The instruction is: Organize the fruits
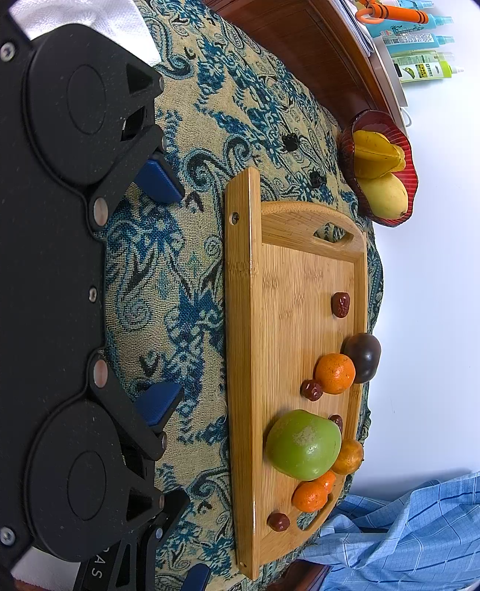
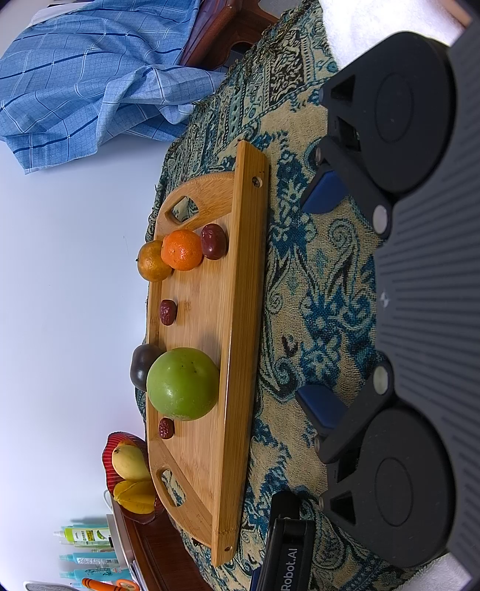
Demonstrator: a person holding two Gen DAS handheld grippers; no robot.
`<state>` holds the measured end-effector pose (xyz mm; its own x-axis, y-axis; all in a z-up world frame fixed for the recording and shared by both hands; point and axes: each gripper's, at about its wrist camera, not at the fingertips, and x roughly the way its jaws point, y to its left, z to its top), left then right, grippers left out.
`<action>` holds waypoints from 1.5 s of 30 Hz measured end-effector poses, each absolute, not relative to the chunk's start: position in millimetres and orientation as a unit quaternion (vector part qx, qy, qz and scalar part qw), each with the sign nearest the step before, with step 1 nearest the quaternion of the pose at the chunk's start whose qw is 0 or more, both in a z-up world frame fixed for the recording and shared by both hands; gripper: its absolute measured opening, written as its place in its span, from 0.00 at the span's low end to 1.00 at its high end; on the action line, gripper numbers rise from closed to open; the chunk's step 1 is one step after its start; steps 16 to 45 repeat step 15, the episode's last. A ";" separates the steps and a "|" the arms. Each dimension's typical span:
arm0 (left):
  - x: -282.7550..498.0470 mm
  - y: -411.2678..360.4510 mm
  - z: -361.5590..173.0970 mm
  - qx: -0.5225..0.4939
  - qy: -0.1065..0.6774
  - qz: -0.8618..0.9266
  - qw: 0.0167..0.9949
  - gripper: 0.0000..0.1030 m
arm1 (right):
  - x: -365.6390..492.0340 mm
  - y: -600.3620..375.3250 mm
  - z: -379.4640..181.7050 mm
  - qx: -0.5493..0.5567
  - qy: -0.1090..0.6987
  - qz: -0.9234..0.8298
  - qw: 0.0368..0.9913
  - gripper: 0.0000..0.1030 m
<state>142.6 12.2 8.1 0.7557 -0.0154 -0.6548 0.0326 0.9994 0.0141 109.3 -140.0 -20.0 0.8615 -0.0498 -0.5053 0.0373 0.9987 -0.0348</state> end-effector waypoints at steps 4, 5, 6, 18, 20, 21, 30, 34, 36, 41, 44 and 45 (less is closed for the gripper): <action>142.5 12.2 8.1 0.012 0.349 -0.013 0.937 1.00 | 109.3 -139.9 -20.1 -0.012 0.262 -0.022 0.965 1.00; 142.7 12.1 8.0 0.012 0.349 -0.013 0.937 1.00 | 109.4 -139.8 -20.2 -0.012 0.262 -0.022 0.965 1.00; 142.5 12.3 8.1 0.012 0.349 -0.013 0.937 1.00 | 109.3 -139.8 -20.2 -0.012 0.262 -0.023 0.965 1.00; 142.3 12.6 7.9 0.012 0.349 -0.013 0.937 1.00 | 110.1 -140.9 -19.9 -0.011 0.260 -0.021 0.965 1.00; 142.3 12.6 7.9 0.012 0.349 -0.013 0.937 1.00 | 110.1 -140.9 -19.9 -0.011 0.260 -0.021 0.965 1.00; 142.3 12.6 7.9 0.012 0.349 -0.013 0.937 1.00 | 110.1 -140.9 -19.9 -0.011 0.260 -0.021 0.965 1.00; 142.3 12.6 7.9 0.012 0.349 -0.013 0.937 1.00 | 110.1 -140.9 -19.9 -0.011 0.260 -0.021 0.965 1.00; 142.3 12.6 7.9 0.012 0.349 -0.013 0.937 1.00 | 110.1 -140.9 -19.9 -0.011 0.260 -0.021 0.965 1.00; 142.3 12.6 7.9 0.012 0.349 -0.013 0.937 1.00 | 110.1 -140.9 -19.9 -0.011 0.260 -0.021 0.965 1.00; 142.3 12.6 7.9 0.012 0.349 -0.013 0.937 1.00 | 110.1 -140.9 -19.9 -0.011 0.260 -0.021 0.965 1.00; 142.3 12.6 7.9 0.012 0.349 -0.013 0.937 1.00 | 110.1 -140.9 -19.9 -0.011 0.260 -0.021 0.965 1.00; 142.3 12.6 7.9 0.012 0.349 -0.013 0.937 1.00 | 110.1 -140.9 -19.9 -0.011 0.260 -0.021 0.965 1.00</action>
